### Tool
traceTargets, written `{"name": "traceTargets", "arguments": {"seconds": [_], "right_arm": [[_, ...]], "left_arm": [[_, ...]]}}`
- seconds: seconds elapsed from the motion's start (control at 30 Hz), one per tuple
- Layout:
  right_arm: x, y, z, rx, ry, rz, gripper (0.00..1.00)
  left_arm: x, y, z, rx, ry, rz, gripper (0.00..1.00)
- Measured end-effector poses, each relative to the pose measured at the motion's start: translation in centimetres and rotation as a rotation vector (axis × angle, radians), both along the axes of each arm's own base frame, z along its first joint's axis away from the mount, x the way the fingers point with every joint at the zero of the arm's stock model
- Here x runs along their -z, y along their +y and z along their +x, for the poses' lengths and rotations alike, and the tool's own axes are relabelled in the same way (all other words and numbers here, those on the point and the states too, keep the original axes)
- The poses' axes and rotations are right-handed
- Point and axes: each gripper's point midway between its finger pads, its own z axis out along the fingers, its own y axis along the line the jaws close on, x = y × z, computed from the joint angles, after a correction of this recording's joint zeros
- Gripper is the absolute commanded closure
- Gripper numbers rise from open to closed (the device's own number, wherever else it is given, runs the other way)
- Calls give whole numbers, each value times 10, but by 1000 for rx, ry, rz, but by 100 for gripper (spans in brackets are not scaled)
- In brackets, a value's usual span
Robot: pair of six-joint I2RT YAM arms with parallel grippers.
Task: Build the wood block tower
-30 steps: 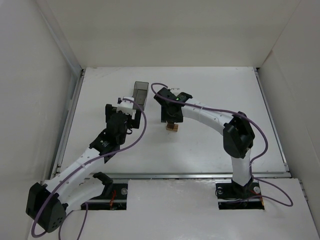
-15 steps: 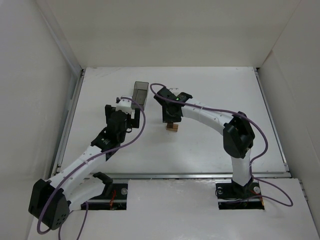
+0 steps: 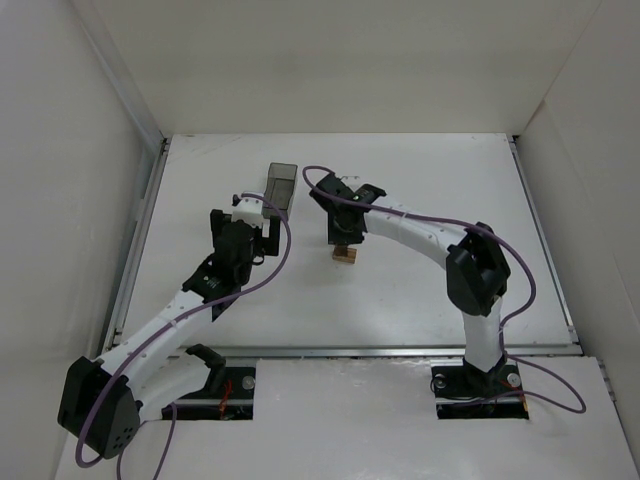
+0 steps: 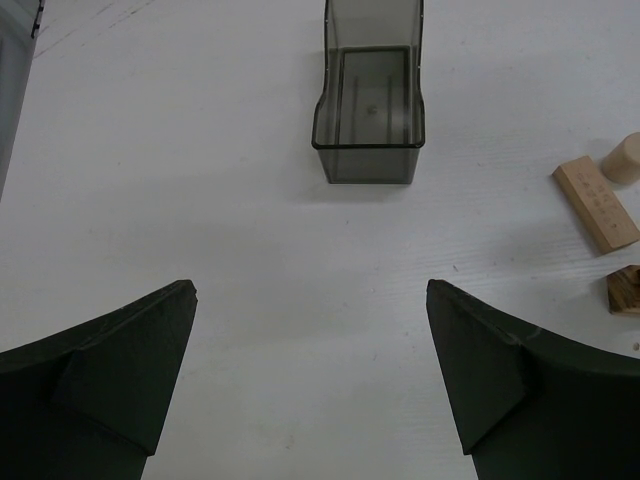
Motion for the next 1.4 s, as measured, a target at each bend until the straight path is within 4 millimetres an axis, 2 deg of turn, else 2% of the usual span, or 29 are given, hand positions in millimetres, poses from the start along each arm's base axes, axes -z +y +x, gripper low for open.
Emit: {"name": "traceTargets", "arguments": {"seconds": [0.13, 0.57, 0.63, 0.7, 0.73, 0.87, 1.1, 1.2, 1.27, 1.33, 1.4], "right_arm": [[0, -3, -2, 40, -5, 17, 78], [0, -9, -8, 111, -10, 40, 79], [0, -9, -8, 112, -11, 43, 70], [0, -9, -7, 112, -12, 44, 54], [0, -8, -7, 112, -12, 46, 41], [4, -8, -10, 113, 3, 49, 16], [2, -11, -9, 80, -3, 30, 13], [-15, -13, 0, 19, -45, 15, 8], [-35, -14, 10, -50, -79, 23, 8], [-63, -15, 31, -102, -124, 56, 8], [-90, -18, 59, -153, -178, 89, 12]], "left_arm": [[0, 0, 0, 1, 0, -1, 1], [1, -1, 0, 7, 2, -2, 1], [1, -1, 0, 7, -1, -3, 1], [1, -2, 0, 8, 0, -4, 1], [2, -2, 0, 9, 1, -3, 1], [3, -2, 0, 12, 2, -2, 1], [3, -1, 0, 14, 0, 7, 1], [3, 1, 0, 6, -2, 16, 1], [2, 6, 1, -12, -6, 33, 1], [1, 13, 2, -32, -7, 46, 1], [-1, 23, 4, -66, -2, 56, 1]]}}
